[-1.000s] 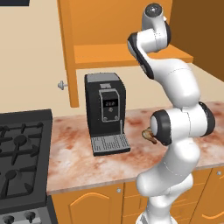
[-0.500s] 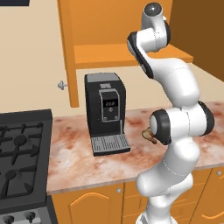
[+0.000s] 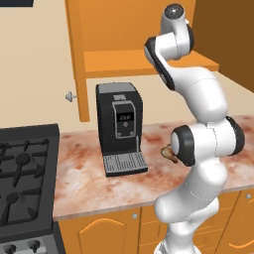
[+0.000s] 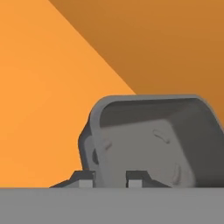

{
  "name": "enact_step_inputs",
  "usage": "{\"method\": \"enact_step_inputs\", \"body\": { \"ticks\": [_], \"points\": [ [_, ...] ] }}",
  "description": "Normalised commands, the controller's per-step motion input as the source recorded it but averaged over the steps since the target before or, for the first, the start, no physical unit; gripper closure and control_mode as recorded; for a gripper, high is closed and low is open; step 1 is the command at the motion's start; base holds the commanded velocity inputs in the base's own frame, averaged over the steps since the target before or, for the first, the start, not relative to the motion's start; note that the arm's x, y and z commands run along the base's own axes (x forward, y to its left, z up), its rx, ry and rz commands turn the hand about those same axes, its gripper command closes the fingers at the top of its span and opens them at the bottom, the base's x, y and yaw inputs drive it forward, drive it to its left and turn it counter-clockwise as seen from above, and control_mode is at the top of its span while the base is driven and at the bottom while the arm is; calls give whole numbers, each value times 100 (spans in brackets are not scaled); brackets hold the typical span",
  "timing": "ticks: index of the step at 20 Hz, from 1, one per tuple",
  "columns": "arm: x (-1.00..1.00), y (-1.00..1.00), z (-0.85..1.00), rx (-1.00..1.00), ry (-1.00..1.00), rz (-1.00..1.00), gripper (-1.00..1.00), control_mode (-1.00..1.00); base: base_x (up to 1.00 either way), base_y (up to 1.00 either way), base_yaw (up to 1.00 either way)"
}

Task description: Retrieve the tupperware from the cabinet, then place the raw meat into the tupperware to avoid contamination.

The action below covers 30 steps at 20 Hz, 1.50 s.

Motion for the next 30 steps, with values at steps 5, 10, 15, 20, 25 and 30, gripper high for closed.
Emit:
{"method": "enact_step_inputs", "body": {
  "ticks": [5, 10, 15, 20, 25, 30],
  "points": [
    [-26, 0, -15, 0, -3, 2, 100, -100, 0, 0, 0],
    [-40, 0, -4, 0, 0, 1, 100, -100, 0, 0, 0],
    [-43, 0, 0, 0, 0, 0, 100, -100, 0, 0, 0],
    [-48, 3, 4, 0, 0, 0, 100, -100, 0, 0, 0],
    [-54, 11, 8, 0, 1, 3, 100, -100, 0, 0, 0],
    [-66, 25, 12, -2, 1, 9, 100, -100, 0, 0, 0]
  ]
}}
